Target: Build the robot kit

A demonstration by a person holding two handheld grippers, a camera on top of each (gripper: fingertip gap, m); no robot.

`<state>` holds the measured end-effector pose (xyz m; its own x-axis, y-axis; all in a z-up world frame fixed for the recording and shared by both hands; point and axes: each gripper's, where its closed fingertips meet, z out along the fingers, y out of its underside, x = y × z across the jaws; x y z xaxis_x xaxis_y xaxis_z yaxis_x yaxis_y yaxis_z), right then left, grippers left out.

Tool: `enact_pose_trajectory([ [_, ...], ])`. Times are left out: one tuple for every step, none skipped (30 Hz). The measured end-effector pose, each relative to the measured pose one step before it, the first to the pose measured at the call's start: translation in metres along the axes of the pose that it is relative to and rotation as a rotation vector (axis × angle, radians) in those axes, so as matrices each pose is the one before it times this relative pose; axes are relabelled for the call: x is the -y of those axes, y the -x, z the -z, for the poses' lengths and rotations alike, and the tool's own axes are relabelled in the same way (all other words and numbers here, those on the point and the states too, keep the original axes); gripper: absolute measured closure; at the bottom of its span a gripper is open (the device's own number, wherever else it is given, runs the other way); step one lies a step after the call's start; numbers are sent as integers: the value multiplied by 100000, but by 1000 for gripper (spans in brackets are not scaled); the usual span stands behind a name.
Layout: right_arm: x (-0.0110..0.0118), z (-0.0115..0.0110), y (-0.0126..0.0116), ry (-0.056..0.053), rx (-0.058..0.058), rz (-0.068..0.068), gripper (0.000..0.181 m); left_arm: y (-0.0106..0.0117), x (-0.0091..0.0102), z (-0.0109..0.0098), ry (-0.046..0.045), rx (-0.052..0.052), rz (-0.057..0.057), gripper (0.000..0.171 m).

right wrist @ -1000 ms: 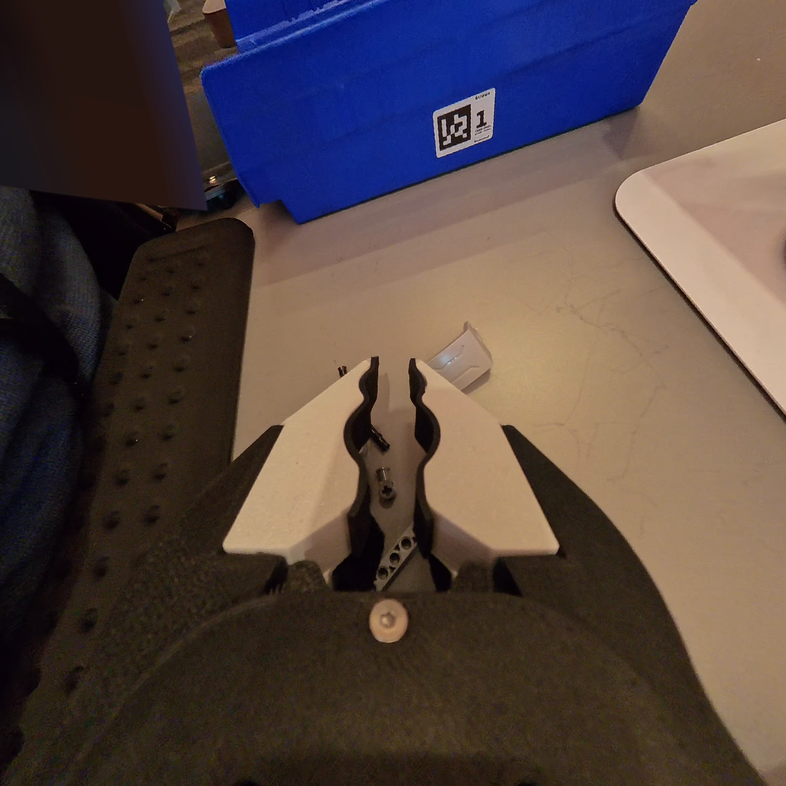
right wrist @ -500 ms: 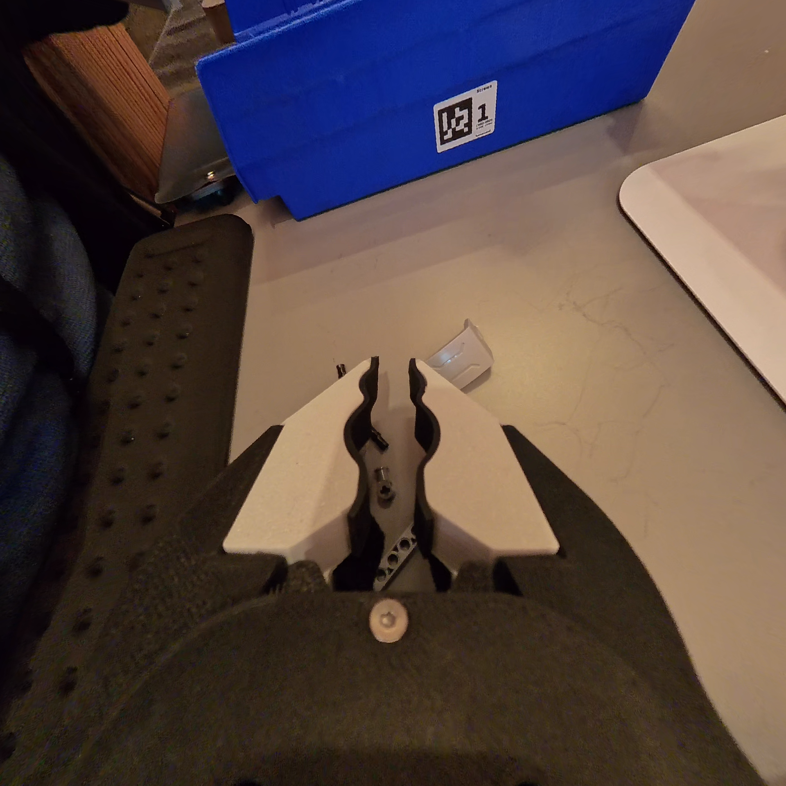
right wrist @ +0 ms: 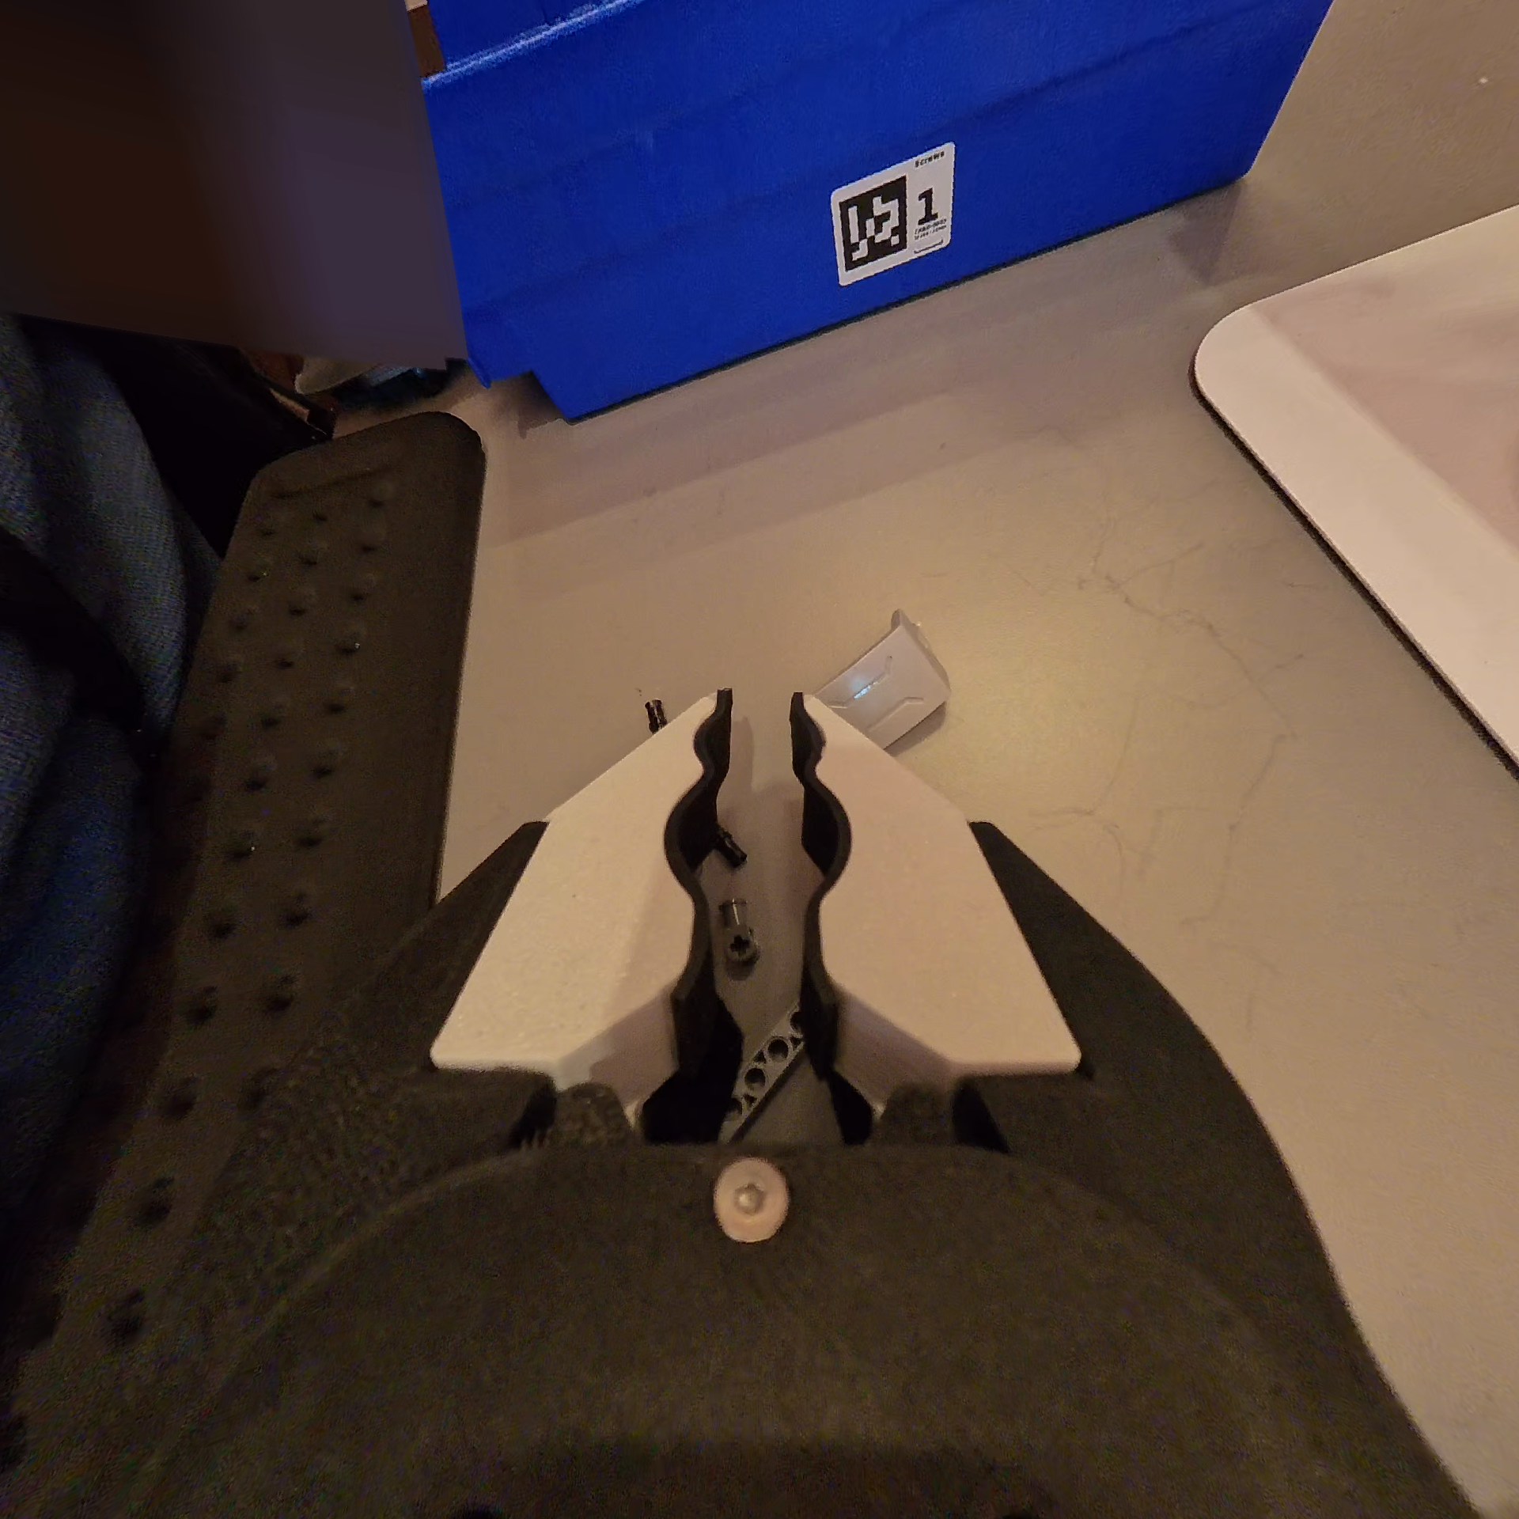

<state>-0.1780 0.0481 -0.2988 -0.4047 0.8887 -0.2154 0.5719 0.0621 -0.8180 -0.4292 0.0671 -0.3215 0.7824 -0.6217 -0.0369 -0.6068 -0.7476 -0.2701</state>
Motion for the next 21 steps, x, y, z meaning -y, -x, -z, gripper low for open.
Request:
enact_pose_trajectory([
  [7, 2, 13, -25, -21, 113, 170, -63, -274, 59, 495, -492, 1041, 171],
  [-5, -2, 3, 38, -17, 52, 170, -74, -341, 101, 917, -669, 1104, 171],
  [0, 0, -9, 39, 9, -37, 170, 48, -424, 138, 1342, 385, 318, 171],
  [10, 9, 6, -55, -10, -21, 170, 237, -530, 135, 1623, 1867, -426, 171],
  [6, 19, -9, -69, -64, 21, 170, 123, -545, 112, 1473, 805, 149, 171],
  [-3, 6, -19, 14, -69, 4, 170, -125, -520, 123, 1298, -1029, 886, 171],
  [-9, -9, -2, 48, 3, -52, 170, -86, -557, 163, 1712, -1048, 1216, 171],
  [-19, -14, 0, 59, 35, -50, 170, 179, -417, 179, 928, 994, 522, 171],
  [-17, -23, -3, 88, 9, 4, 170, 98, -155, 221, -488, 870, -173, 171],
  [-8, -18, 0, 87, 14, 9, 170, 27, -38, 247, -846, 442, -77, 171],
  [-22, -12, -2, 80, 31, -27, 170, 26, 184, 278, -1587, 595, 105, 166],
  [-26, -24, -8, 95, 15, -58, 170, -93, 386, 294, -2335, 43, -213, 163],
  [-15, -6, -7, 88, -15, -22, 170, -227, 530, 261, -2783, -640, -535, 159],
  [-3, 6, -17, 18, -55, 5, 170, -428, 531, 219, -2462, -1854, -375, 156],
  [-15, 6, -13, 2, -62, -38, 170, -668, 528, 155, -2172, -3198, -490, 154],
  [5, 15, -9, -25, -66, -43, 170, -681, 449, 77, -1581, -3073, -928, 150],
  [19, 27, -17, -107, -77, 6, 170, -713, 310, 40, -890, -3052, -1415, 147],
  [12, 16, -1, -117, -18, -11, 170, -622, 293, 31, -1035, -2521, -1289, 146],
  [0, 8, -8, -10, 38, -66, 170, -470, 266, -10, -1010, -1992, -311, 146],
  [-7, 3, 5, 48, 25, -15, 170, -498, 96, -107, -185, -2656, 276, 145],
  [-8, -14, 8, 42, 53, 36, 169, -356, -112, -221, 843, -2154, 420, 143],
])
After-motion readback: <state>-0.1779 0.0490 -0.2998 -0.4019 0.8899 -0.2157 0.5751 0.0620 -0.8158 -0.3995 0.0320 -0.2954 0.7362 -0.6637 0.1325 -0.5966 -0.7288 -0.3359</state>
